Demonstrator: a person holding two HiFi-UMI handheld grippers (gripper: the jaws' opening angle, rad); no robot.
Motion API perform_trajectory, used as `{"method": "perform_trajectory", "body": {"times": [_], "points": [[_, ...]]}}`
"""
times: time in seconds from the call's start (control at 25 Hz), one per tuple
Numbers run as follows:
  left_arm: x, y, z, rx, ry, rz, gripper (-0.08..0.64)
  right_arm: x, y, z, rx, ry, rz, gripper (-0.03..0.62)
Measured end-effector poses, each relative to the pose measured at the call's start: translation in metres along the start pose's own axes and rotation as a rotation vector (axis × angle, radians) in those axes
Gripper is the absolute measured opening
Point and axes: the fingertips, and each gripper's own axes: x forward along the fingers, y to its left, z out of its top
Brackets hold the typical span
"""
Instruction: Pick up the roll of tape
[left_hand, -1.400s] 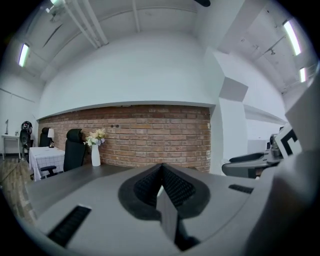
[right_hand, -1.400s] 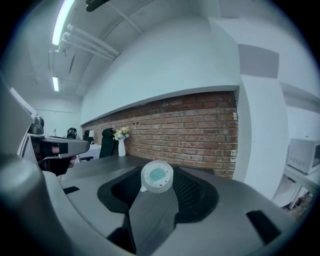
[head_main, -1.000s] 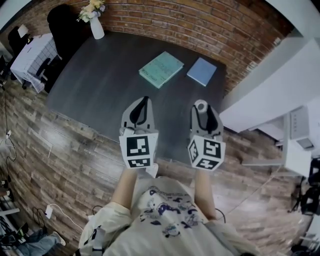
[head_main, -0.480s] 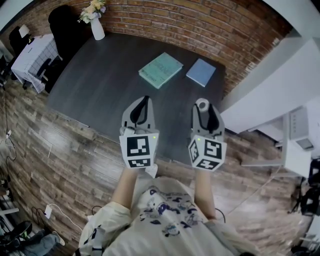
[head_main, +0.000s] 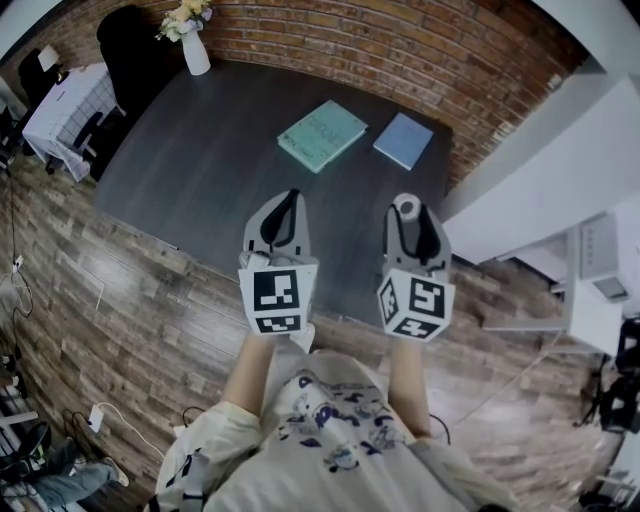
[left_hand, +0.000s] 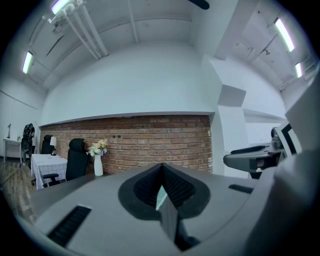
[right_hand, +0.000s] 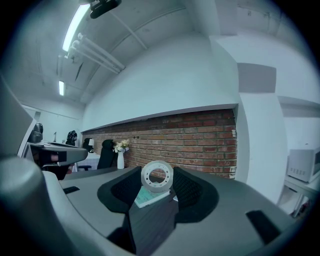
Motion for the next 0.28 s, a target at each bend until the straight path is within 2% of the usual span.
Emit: {"method": "perform_trajectory", "body": {"times": [0.28], "points": [[-0.0037,0.0011,0.0002,-0.001,0.0,0.002,0.003,-0.0011,0.0061,0.0007,-0.009,-0.009,0.017,0.196]]}}
